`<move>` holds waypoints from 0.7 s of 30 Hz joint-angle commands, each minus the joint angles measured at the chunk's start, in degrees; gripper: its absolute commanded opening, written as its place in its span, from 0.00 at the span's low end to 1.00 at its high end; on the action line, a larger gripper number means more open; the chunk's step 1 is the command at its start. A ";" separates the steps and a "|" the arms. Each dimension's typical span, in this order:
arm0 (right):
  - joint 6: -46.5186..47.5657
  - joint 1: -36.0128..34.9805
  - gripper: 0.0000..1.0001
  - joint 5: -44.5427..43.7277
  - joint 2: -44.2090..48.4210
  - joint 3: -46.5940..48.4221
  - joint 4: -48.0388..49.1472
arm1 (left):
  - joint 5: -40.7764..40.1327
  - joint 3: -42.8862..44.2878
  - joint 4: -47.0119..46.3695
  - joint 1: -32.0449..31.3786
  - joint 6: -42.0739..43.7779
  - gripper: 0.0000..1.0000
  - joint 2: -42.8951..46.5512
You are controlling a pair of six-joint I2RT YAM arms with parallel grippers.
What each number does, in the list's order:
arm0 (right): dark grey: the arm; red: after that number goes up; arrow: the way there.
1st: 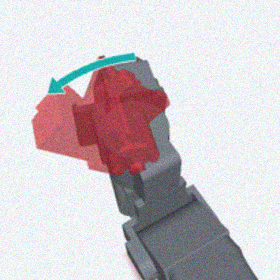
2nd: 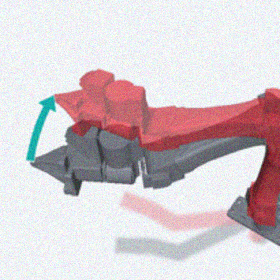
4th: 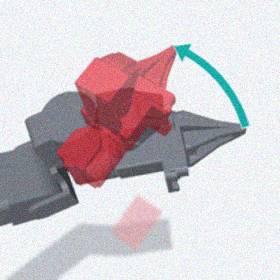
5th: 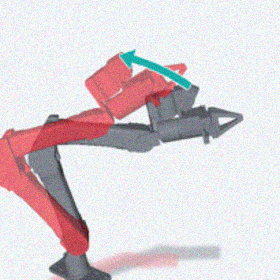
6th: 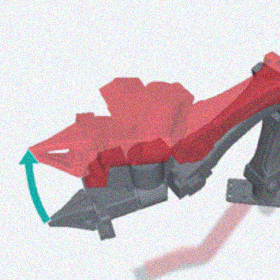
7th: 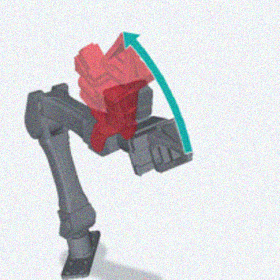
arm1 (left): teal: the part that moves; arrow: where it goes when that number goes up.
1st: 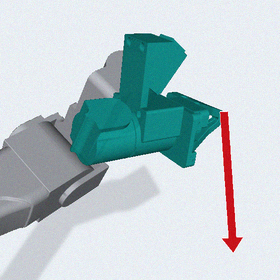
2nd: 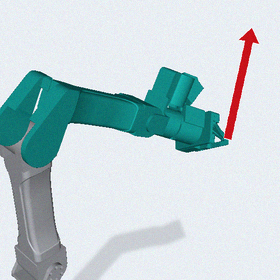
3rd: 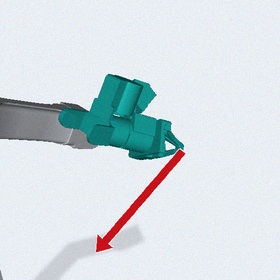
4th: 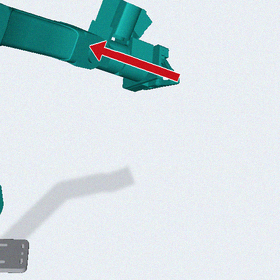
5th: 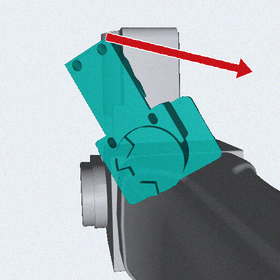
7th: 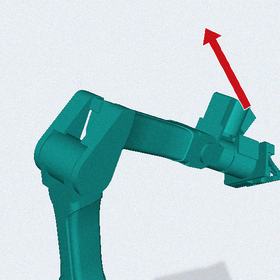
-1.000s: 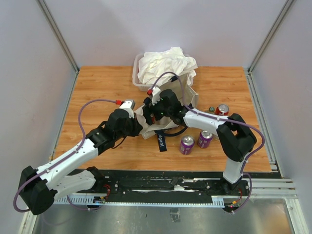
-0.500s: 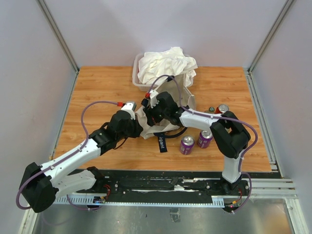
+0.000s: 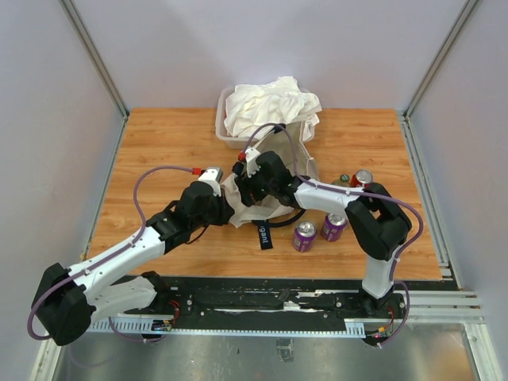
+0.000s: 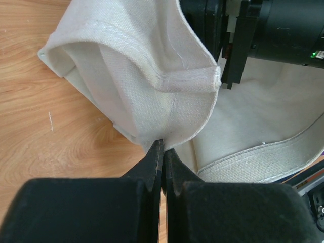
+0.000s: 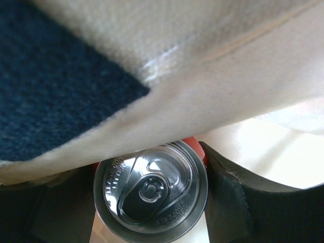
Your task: Take the beverage out of the canvas bag
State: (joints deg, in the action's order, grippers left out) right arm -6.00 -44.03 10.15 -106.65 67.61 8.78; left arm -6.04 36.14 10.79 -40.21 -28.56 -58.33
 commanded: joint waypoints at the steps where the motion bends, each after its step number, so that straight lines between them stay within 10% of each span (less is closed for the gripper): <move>1: 2.62 -1.07 0.01 -3.98 3.79 -2.39 -7.86 | 1.49 -1.48 0.11 -0.31 -0.32 0.00 -1.00; 21: 11.35 -1.89 0.01 -14.82 33.85 2.92 -19.01 | -10.28 0.39 -10.79 -0.31 3.78 0.01 -1.84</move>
State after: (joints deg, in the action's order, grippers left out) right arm 2.90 -45.04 -0.78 -78.11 67.59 -10.07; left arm -9.50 35.66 5.41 -40.23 -27.79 -58.92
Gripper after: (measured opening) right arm 0.679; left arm 0.026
